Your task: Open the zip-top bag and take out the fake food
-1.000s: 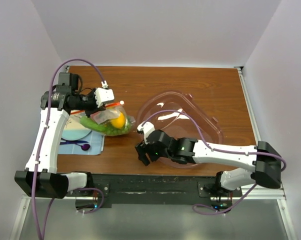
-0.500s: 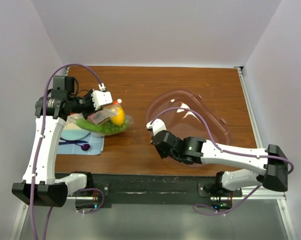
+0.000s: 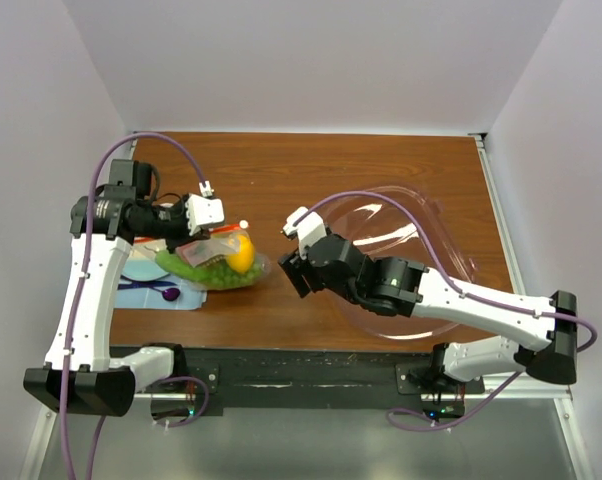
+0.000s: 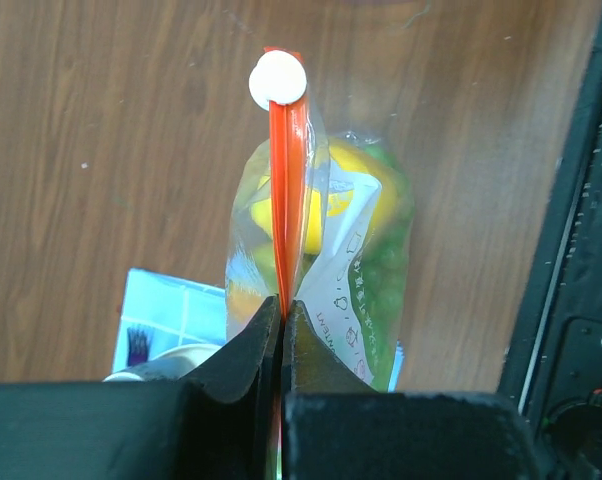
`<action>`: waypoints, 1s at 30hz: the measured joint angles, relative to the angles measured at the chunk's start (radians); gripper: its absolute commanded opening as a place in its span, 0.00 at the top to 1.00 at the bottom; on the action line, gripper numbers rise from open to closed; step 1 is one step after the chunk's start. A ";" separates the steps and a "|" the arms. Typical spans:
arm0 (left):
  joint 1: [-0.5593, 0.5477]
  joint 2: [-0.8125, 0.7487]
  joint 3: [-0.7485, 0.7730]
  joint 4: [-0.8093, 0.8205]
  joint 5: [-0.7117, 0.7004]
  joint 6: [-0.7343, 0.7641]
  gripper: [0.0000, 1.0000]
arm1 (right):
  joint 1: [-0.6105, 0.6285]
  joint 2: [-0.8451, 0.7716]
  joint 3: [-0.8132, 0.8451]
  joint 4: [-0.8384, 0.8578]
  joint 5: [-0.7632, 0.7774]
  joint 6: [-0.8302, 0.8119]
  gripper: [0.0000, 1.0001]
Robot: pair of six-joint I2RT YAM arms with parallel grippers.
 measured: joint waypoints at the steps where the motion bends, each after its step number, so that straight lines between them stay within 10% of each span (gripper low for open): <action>1: 0.000 -0.006 -0.006 -0.008 0.008 0.000 1.00 | 0.000 -0.009 -0.019 0.079 -0.029 -0.034 0.24; 13: -0.006 -0.105 -0.017 -0.029 0.149 -0.002 0.99 | -0.071 -0.049 -0.301 0.758 -0.349 -0.181 0.26; 30: -0.038 -0.109 -0.037 -0.030 0.240 -0.045 0.99 | -0.108 0.016 -0.285 0.909 -0.530 -0.156 0.49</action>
